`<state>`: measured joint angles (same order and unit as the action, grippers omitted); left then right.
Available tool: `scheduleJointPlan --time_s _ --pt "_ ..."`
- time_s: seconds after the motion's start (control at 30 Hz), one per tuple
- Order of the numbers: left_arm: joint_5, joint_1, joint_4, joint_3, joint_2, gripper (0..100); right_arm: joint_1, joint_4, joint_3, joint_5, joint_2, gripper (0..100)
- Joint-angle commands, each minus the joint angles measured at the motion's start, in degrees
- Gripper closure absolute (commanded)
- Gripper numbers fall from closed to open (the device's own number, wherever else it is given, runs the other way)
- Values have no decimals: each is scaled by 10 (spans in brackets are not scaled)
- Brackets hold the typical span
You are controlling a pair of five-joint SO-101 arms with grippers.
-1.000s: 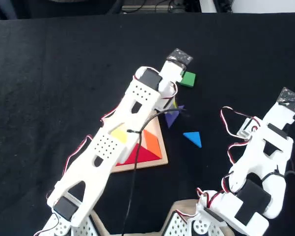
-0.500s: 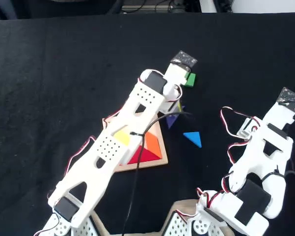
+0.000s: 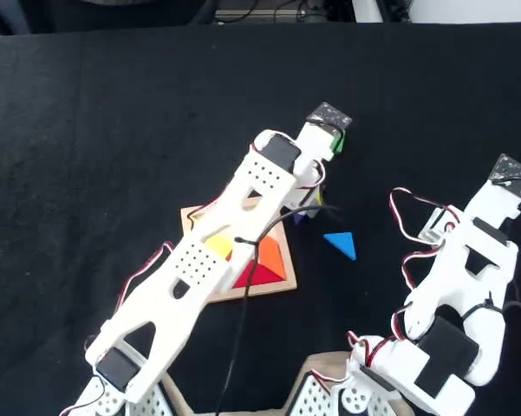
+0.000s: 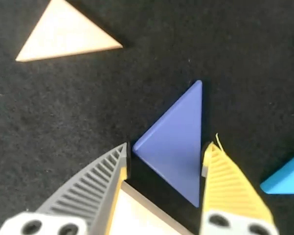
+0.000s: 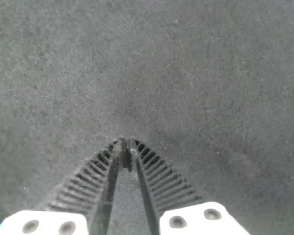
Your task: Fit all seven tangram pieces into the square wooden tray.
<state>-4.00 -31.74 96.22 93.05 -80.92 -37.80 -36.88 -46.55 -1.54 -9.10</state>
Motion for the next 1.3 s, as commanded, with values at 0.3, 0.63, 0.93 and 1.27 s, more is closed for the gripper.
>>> scheduleJointPlan --time_s 0.3,0.63,0.93,1.27 --pt "4 13 15 20 99 752 8 11 4 -4 -2 987" --pt "-25 27 -8 22 43 754 8 11 4 -4 -2 987" --pt "-25 12 0 20 37 754 8 11 4 -4 -2 987" --pt "-26 -1 -5 23 5 751 5 11 3 -4 -2 987"
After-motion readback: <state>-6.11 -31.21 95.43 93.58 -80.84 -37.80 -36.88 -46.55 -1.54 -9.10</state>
